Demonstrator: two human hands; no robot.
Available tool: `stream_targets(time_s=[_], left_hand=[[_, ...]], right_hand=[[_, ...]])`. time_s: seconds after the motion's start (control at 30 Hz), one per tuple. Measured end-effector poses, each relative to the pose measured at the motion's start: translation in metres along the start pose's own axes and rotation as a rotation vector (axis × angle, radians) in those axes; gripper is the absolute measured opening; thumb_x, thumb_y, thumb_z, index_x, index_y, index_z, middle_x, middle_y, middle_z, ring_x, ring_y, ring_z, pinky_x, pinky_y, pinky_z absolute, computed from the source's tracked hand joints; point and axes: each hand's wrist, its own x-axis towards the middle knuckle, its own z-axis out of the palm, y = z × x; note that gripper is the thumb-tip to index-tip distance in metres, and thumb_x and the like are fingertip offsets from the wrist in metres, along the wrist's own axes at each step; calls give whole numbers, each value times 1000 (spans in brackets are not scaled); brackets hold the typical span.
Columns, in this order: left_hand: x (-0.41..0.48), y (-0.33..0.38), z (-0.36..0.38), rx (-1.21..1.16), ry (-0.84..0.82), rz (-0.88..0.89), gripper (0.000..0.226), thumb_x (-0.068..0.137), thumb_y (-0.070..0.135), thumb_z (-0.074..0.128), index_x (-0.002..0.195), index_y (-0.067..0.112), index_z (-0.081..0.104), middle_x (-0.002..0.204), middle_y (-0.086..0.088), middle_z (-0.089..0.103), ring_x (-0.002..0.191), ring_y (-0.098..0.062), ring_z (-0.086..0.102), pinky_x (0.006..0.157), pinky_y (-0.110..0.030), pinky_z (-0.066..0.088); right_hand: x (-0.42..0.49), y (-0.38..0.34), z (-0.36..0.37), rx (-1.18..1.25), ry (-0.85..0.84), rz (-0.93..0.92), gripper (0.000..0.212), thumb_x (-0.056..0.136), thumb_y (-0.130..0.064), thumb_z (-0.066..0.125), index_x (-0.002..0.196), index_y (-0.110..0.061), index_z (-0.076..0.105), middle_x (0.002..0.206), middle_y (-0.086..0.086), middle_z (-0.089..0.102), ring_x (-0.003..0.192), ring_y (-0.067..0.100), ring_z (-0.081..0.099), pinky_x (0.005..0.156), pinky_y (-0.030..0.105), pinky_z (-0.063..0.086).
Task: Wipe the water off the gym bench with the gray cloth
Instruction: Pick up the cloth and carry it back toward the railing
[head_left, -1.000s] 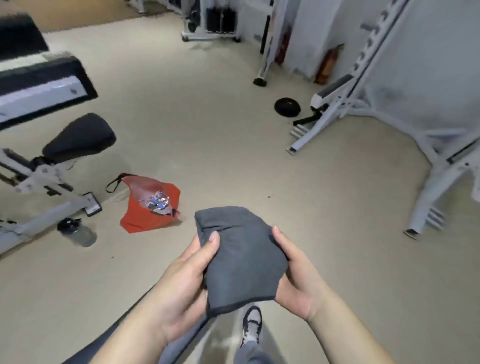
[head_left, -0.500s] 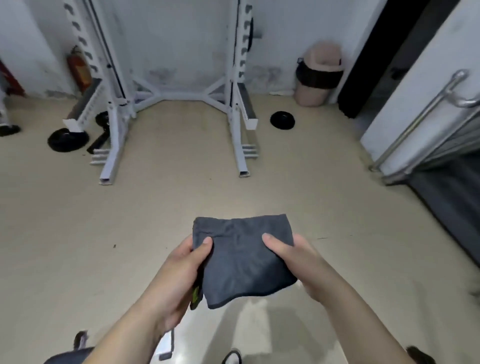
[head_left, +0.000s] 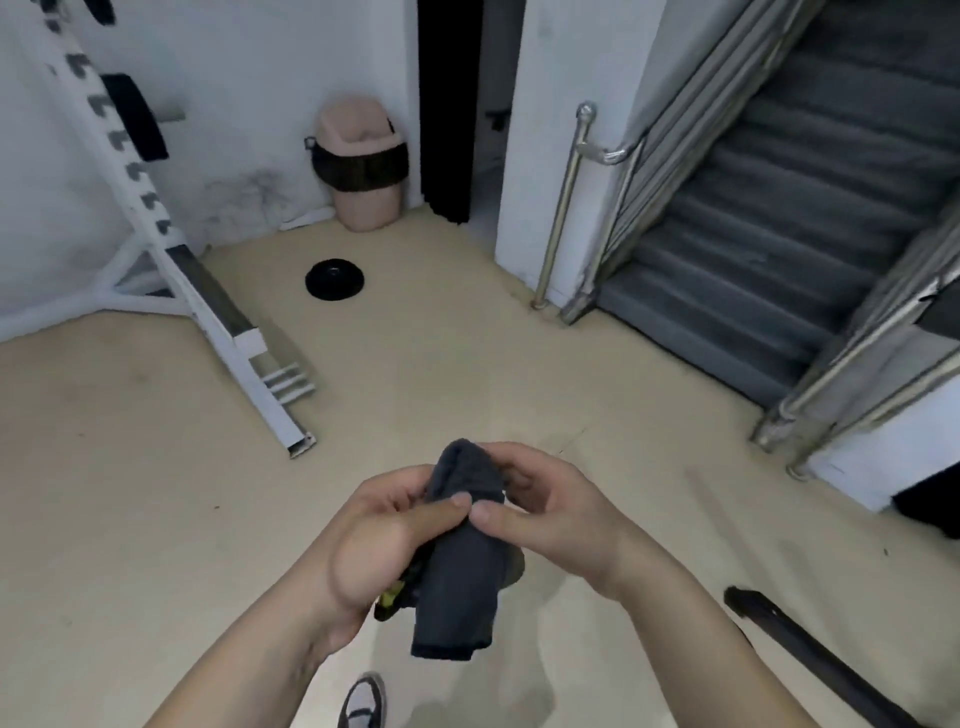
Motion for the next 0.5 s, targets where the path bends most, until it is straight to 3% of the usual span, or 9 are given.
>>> stream_targets(time_s=[0.07, 0.13, 0.23, 0.33, 0.4, 0.5], left_hand=[[51, 26, -11, 67, -120, -7, 20, 98, 21, 63, 105, 8, 77, 100, -24, 76, 80, -30, 73, 66, -30, 46], [99, 51, -13, 150, -241, -43, 21, 99, 22, 62, 103, 8, 77, 90, -22, 75, 70, -21, 68, 53, -22, 41], [169, 82, 6, 269, -432, -72, 23, 98, 30, 65, 106, 10, 75, 100, -20, 77, 77, -20, 70, 58, -24, 46], [237, 100, 42, 387, -497, -59, 32, 94, 42, 70, 104, 12, 75, 107, -16, 76, 84, -17, 71, 68, -28, 52], [277, 104, 73, 376, -580, -71, 35, 92, 46, 71, 111, 17, 74, 109, -8, 77, 100, -19, 74, 86, -34, 58], [332, 107, 126, 211, -761, -144, 44, 91, 42, 68, 129, 19, 68, 130, -7, 71, 124, -27, 65, 110, -50, 47]], right_hand=[[28, -8, -23, 65, 88, 27, 26, 87, -20, 81, 111, -27, 72, 108, -5, 77, 106, 15, 72, 97, 39, 53], [49, -17, -48, 84, 153, 81, 18, 83, -26, 84, 92, -25, 69, 88, -8, 73, 86, 13, 70, 79, 34, 52], [67, -22, -92, 81, 271, 148, 22, 80, -32, 85, 85, -23, 65, 85, -6, 70, 80, 12, 67, 71, 31, 49], [63, -24, -139, 221, 464, 194, 30, 89, -33, 79, 105, -11, 68, 100, 8, 76, 92, 23, 74, 77, 36, 55], [54, -21, -169, 368, 613, 173, 32, 96, -31, 70, 117, -7, 67, 115, 19, 75, 107, 33, 73, 90, 46, 58], [48, -7, -223, 603, 797, 102, 39, 98, -38, 66, 123, -8, 67, 125, 21, 71, 120, 40, 66, 110, 62, 44]])
